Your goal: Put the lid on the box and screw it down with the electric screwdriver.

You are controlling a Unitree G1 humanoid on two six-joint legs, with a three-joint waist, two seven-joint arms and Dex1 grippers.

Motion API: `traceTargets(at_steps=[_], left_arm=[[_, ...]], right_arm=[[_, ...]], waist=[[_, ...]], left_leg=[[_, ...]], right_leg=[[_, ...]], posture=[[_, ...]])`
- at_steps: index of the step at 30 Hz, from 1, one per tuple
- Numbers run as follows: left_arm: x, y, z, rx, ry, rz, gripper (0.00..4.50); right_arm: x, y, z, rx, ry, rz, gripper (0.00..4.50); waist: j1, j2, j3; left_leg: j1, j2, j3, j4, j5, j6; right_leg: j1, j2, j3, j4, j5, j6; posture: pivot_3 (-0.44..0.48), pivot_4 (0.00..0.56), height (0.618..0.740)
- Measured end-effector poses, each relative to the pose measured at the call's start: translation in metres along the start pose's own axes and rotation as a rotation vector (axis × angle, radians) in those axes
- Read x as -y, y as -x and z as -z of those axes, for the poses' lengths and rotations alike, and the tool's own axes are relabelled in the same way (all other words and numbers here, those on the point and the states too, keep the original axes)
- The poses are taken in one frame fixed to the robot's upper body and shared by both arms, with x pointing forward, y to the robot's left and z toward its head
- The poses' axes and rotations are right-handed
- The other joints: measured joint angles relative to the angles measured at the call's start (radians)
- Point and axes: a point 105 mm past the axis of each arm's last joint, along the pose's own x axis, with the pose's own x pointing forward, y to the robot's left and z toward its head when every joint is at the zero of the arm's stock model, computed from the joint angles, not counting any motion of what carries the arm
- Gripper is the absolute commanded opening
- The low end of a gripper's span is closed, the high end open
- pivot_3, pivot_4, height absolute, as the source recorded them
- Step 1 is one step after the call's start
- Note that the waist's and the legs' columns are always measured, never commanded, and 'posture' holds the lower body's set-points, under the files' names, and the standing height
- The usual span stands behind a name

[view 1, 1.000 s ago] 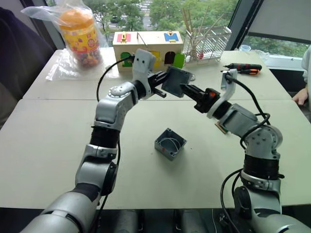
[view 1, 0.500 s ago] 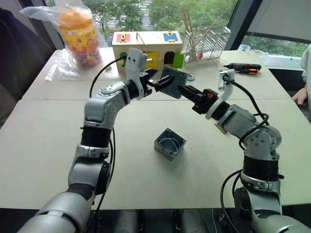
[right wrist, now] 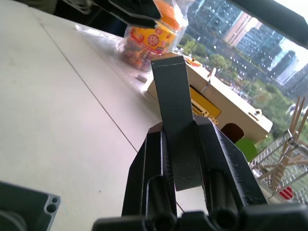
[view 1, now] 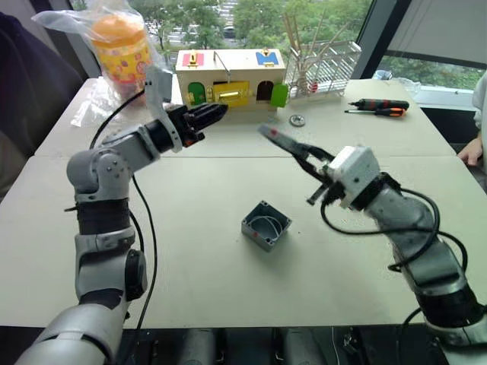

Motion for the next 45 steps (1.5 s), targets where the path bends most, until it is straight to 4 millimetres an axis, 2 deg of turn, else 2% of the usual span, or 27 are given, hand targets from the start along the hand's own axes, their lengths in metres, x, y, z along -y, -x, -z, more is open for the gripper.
traceTargets(at_steps=[3, 5, 8, 12, 17, 24, 29, 37, 45], left_arm=[[0.000, 0.000, 0.013, -0.047, 0.001, 0.012, 0.73], [0.004, -0.002, 0.017, -0.067, -0.020, 0.035, 0.73], [0.019, -0.002, 0.038, -0.152, -0.056, 0.130, 0.73], [0.040, 0.002, 0.065, -0.251, -0.041, 0.273, 0.73], [0.056, 0.004, 0.078, -0.330, -0.078, 0.383, 0.73], [0.060, 0.005, 0.095, -0.391, -0.126, 0.432, 0.73], [0.055, 0.003, 0.103, -0.422, -0.143, 0.422, 0.73], [0.043, 0.001, 0.111, -0.437, -0.138, 0.388, 0.73], [0.044, 0.000, 0.113, -0.435, -0.147, 0.397, 0.73]], right_arm=[[-0.025, 0.016, 0.006, 0.008, 0.182, -0.103, 0.11], [-0.033, 0.020, 0.006, 0.040, 0.259, -0.123, 0.11], [-0.045, 0.027, 0.000, 0.116, 0.369, -0.133, 0.11], [-0.056, 0.028, -0.001, 0.159, 0.426, -0.112, 0.11], [-0.066, 0.027, 0.004, 0.155, 0.467, -0.111, 0.11], [-0.077, 0.031, 0.017, 0.125, 0.481, -0.130, 0.11], [-0.087, 0.036, 0.028, 0.102, 0.486, -0.144, 0.11], [-0.090, 0.034, 0.029, 0.122, 0.510, -0.131, 0.11], [-0.092, 0.031, 0.030, 0.135, 0.538, -0.127, 0.11]], waist=[[-0.002, 0.000, 0.000], [-0.003, 0.000, 0.000], [-0.003, 0.000, 0.000], [-0.003, 0.000, 0.000], [0.000, 0.000, 0.000], [-0.001, 0.000, 0.000], [-0.001, 0.000, 0.000], [-0.001, 0.000, 0.000], [-0.001, 0.000, 0.000]], left_leg=[[0.000, 0.000, 0.001, 0.001, 0.000, 0.000], [0.001, 0.000, 0.000, 0.001, 0.000, 0.000], [0.001, 0.001, -0.001, -0.001, 0.000, -0.001], [0.001, 0.001, -0.002, 0.000, 0.000, -0.001], [0.001, 0.001, -0.003, 0.001, 0.001, -0.001], [0.001, 0.001, -0.003, 0.000, 0.001, -0.001], [0.001, 0.001, -0.003, 0.000, 0.001, -0.001], [0.001, 0.001, -0.003, 0.000, 0.001, -0.001], [0.001, 0.001, -0.003, 0.000, 0.001, -0.001]], right_leg=[[0.001, 0.000, 0.000, -0.001, 0.000, 0.000], [0.001, 0.000, 0.000, 0.000, 0.000, 0.000], [0.001, 0.000, 0.000, 0.000, -0.001, 0.000], [0.001, 0.000, 0.000, 0.000, -0.001, 0.000], [0.002, 0.000, 0.000, 0.000, -0.001, 0.000], [0.002, 0.001, 0.000, 0.000, -0.001, 0.000], [0.002, 0.000, 0.000, 0.000, -0.001, 0.000], [0.002, 0.001, 0.000, 0.000, -0.001, 0.000], [0.002, 0.001, 0.000, 0.000, -0.001, 0.000]], posture=[[0.000, 0.150, 0.705], [0.000, 0.150, 0.705], [0.000, 0.150, 0.705], [0.000, 0.150, 0.705], [0.000, 0.150, 0.705], [0.000, 0.150, 0.705], [0.000, 0.150, 0.705], [0.000, 0.150, 0.705], [0.000, 0.150, 0.705]])
